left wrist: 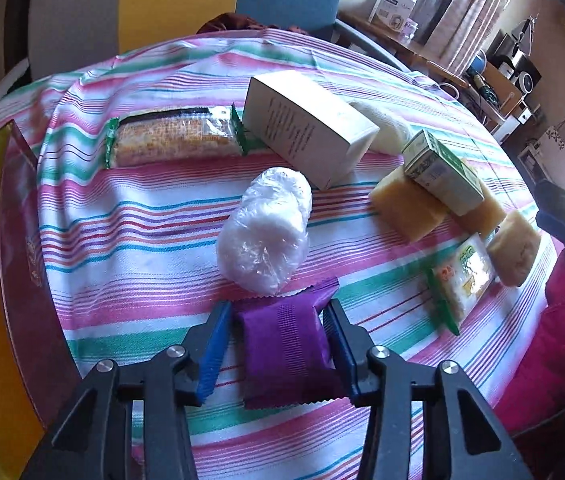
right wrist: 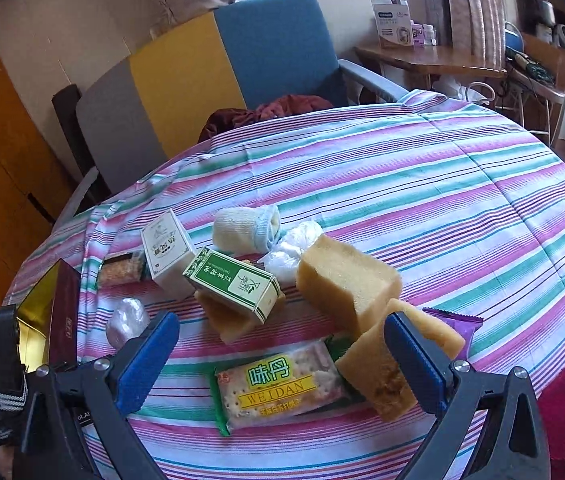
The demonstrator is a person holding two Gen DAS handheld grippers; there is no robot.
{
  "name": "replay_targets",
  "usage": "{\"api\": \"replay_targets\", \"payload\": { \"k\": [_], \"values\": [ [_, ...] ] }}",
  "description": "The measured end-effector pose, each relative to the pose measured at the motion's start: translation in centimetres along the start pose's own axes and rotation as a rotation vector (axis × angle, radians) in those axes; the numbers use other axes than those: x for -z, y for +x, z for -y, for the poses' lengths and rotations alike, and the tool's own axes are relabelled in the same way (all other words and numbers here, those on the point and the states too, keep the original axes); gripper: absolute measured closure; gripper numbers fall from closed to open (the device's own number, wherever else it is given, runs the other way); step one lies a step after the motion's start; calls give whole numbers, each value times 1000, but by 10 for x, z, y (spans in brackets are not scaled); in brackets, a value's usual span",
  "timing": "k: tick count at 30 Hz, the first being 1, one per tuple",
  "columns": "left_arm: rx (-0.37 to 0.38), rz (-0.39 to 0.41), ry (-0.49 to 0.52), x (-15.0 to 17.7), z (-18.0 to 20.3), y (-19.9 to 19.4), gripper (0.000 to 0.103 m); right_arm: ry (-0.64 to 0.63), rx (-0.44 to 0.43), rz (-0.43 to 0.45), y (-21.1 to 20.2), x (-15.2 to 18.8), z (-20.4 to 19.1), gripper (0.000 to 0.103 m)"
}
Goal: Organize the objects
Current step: 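Reach the left gripper to the purple wrapped pastry and grasp it, then drop the purple pastry into the gold tray while the right gripper grasps a sponge cake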
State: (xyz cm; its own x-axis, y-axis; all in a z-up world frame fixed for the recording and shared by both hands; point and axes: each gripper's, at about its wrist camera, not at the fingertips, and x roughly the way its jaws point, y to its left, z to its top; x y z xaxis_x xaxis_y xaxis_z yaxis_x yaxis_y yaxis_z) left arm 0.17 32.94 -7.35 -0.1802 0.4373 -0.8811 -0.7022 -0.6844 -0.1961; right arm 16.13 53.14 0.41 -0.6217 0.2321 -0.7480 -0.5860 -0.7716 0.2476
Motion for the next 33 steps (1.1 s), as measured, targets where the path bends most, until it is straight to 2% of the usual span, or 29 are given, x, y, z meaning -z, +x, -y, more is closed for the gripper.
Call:
{"api": "replay_targets", "payload": {
  "k": [5, 9, 13, 20, 24, 25, 26, 27, 28, 33],
  "values": [
    [-31, 17, 88, 6, 14, -8, 63, 116, 49, 36, -7, -4, 26, 0],
    [-12, 28, 78, 8, 12, -11, 64, 310, 77, 76, -17, -3, 66, 0],
    [-16, 46, 97, 13, 15, -14, 65, 442, 64, 47, -13, 1, 90, 0],
    [14, 104, 106, 18, 21, -34, 65, 388, 137, -34, 5, 1, 81, 0],
    [36, 136, 102, 18, 23, -47, 65, 323, 198, -112, 20, 4, 75, 1],
    [40, 146, 95, 18, 22, -52, 65, 299, 214, -128, 24, 5, 71, 8],
    [42, 153, 92, 18, 20, -55, 65, 269, 237, -142, 27, 6, 67, 20],
    [43, 161, 86, 19, 18, -59, 65, 240, 267, -151, 29, 7, 64, 28],
    [44, 172, 76, 20, 14, -65, 65, 211, 308, -153, 30, 8, 60, 44],
    [40, 244, -7, 22, -20, -102, 65, 157, 328, -137, 30, 9, 55, 54]
  ]
}}
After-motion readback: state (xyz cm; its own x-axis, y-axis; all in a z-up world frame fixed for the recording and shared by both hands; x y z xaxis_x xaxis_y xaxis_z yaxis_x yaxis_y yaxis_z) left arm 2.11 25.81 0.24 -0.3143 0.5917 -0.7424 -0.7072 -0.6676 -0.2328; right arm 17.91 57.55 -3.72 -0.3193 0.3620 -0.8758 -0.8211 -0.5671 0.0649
